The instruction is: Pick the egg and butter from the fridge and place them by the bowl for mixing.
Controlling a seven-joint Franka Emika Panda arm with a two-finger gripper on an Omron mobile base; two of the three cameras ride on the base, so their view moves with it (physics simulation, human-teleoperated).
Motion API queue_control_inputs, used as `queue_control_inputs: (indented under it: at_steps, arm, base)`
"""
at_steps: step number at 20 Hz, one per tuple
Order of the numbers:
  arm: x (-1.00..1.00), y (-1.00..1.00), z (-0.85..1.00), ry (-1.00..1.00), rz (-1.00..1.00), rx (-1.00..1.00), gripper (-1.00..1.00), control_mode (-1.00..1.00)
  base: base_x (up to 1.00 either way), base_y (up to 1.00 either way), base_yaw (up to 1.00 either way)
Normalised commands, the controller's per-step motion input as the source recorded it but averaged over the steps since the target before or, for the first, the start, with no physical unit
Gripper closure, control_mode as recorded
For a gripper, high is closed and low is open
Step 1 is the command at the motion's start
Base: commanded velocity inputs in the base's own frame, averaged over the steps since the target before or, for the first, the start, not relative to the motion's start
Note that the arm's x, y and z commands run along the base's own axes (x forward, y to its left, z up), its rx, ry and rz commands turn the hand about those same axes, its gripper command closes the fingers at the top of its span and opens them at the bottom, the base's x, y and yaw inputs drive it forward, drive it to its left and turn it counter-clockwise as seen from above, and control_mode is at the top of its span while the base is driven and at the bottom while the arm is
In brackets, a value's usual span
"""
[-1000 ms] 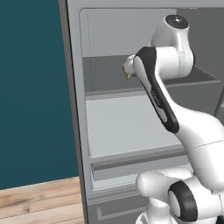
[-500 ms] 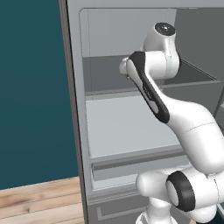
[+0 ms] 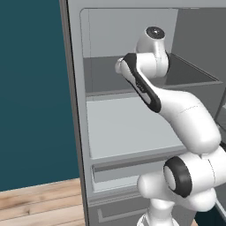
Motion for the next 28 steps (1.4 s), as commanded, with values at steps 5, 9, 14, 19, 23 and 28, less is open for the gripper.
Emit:
queue_control_inputs:
  at_steps: [5,9,14,19,23,28]
  arm:
    - [0.52,0.15,-0.14,0.0,0.0,0.0,-1.0,-1.0]
    - [0.51,0.11,-0.16,0.0,0.0,0.0,-1.0,-1.0]
    - [0.43,0.03,-0.13,0.0,0.0,0.0,-1.0,-1.0]
    - [0.29,0.0,-0.13,0.02,0.0,0.0,1.0,-1.0]
    - [0.18,0.0,-0.08,0.04,0.0,0.0,1.0,-1.0]
    - [0.09,0.0,-0.12,0.02,0.0,0.0,1.0,-1.0]
  base:
    - [0.0,0.0,0.0]
    - [0.0,0.0,0.0]
    - [0.0,0.0,0.0]
    - [0.0,0.0,0.0]
    - [0.0,0.0,0.0]
    - [0.0,0.0,0.0]
